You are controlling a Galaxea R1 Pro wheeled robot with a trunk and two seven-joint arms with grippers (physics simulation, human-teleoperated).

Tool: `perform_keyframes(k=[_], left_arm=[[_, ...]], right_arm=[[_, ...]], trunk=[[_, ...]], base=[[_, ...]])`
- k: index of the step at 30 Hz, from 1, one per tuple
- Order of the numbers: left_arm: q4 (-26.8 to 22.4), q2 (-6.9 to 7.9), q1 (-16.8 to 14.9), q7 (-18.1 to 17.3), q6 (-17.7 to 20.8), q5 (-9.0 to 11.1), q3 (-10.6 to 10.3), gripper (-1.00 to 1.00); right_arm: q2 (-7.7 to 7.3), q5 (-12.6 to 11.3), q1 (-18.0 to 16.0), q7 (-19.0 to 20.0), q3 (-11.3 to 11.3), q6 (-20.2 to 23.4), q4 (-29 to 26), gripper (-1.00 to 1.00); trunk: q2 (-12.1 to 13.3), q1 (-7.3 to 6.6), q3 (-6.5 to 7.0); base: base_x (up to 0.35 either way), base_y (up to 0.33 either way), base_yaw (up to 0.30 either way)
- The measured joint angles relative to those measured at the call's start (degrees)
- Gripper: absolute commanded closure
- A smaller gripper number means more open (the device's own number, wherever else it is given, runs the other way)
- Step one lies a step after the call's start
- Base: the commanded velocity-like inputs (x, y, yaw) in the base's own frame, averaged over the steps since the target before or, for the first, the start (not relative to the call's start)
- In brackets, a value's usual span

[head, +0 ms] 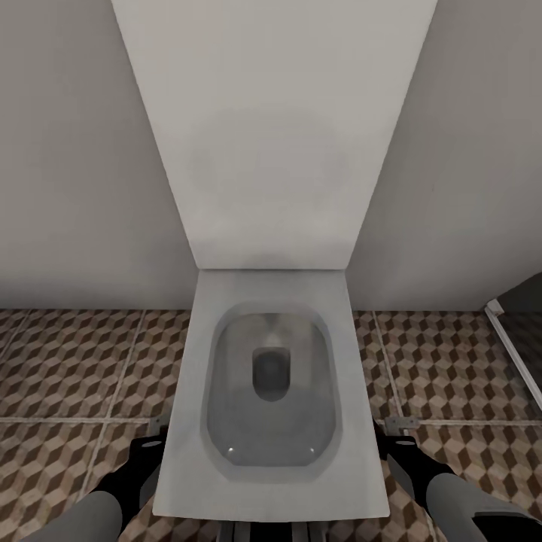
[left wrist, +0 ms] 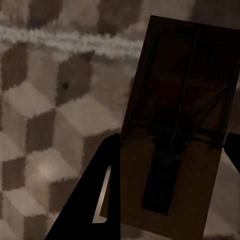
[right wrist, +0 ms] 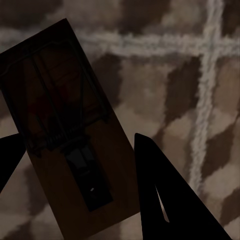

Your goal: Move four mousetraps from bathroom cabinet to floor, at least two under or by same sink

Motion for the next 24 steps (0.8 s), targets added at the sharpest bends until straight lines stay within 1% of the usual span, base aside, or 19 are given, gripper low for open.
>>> perform_keyframes(k=[15,24], left_arm=[[0.00,0.00,0.00,0.00,0.00,0.00,0.00,1.00],[0.00,-0.08,0.00,0.00,0.00,0.00,0.00,1.00]], right_arm=[[0.04,0.15,0.00,-0.07,-0.07,-0.24,0.00,1.00],[0.00,-0.17,0.03,-0.21,-0.05,0.13,-0.01,1.00]], trunk=[[0.00,0.00,0.00],[0.00,0.00,0.00]], base=[[0.000,0.000,0.000],[0.000,0.000,0.000]])
